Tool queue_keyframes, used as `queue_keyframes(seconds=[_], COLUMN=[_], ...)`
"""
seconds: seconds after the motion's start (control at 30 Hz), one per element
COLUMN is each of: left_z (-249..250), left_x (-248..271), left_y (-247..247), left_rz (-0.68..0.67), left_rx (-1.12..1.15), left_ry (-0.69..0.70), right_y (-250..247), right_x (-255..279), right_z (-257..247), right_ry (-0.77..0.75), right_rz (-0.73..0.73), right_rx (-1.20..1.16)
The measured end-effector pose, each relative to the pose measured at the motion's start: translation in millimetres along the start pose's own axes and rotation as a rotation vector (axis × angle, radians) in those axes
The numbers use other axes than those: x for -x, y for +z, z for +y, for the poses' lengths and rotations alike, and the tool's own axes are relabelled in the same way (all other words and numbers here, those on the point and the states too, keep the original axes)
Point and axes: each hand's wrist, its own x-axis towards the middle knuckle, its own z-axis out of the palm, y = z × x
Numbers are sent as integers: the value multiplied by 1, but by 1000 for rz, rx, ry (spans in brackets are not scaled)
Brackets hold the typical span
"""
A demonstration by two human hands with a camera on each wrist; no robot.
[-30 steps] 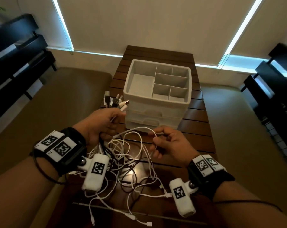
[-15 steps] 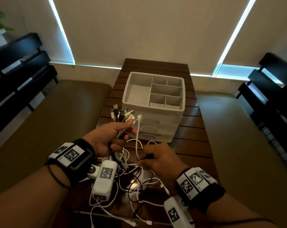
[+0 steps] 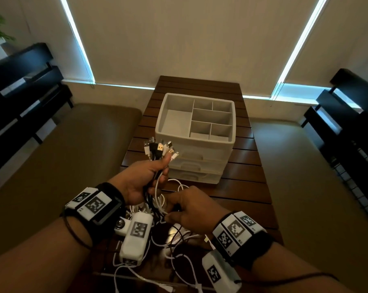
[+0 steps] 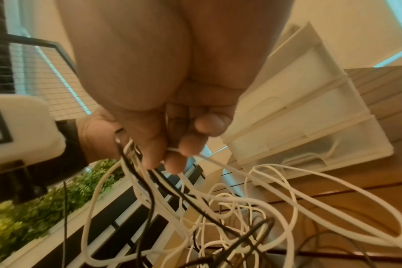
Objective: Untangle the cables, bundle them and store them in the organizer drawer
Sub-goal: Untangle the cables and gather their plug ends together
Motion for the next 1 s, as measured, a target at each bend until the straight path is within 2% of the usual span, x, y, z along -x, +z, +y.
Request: queue_keyframes(seconds=[0.07,0.2,0.33,0.4,0.47,0.53,0.6,0.7,0.8,0.87,0.93,1.0], left_z=[0,8,25,34,46,59,70,72,49,31,19,17], left_x=[-1,9,28,37,47,57,62,59,49,37,26,25], left_y=[0,0,-6,-10,-8,-5,-1,13,43,56,57,54], left_rz=[-13,7,47,72,118,228,334,354,234,208,251,300], left_rx=[10,30,-20,-215,-505,-721,-804,-838,-858,-896,-939,-866], left_ry=[41,128,208,266,309,341,376,441,422,389,334,324], right_y=[-1,-8,-15,-21,-27,-34,-42,-53,-63,-72,-78,-80], right_x=[2,12,25,25,25,28,33,30,14,6,5,10], right_z=[6,40,75,80,85,92,94,69,28,12,9,17], right_ry=[33,204,347,352,360,409,455,393,230,177,153,168], right_rz=[19,0,103,83,42,54,86,106,142,191,218,209], right_rx=[-19,-135,-260,-190,-89,-29,19,32,12,-22,-84,-137])
